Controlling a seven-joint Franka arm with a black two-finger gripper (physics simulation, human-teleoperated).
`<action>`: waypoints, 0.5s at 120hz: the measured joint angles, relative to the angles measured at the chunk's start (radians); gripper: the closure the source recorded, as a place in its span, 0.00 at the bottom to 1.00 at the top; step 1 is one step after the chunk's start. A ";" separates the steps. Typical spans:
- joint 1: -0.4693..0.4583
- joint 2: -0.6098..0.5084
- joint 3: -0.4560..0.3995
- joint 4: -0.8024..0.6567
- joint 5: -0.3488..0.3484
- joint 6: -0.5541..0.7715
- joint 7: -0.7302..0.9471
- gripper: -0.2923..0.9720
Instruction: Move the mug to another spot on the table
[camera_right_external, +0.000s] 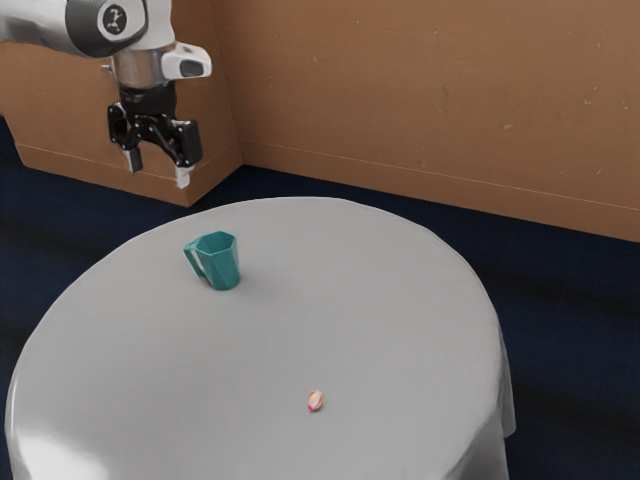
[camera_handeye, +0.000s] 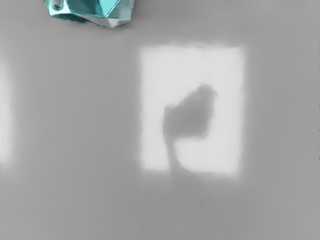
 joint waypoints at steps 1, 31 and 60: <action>0.000 0.000 0.000 0.000 0.000 0.010 0.000 0.23; 0.013 0.000 0.000 -0.001 0.002 0.174 -0.005 0.23; 0.002 -0.018 0.022 -0.036 0.012 0.174 0.031 0.23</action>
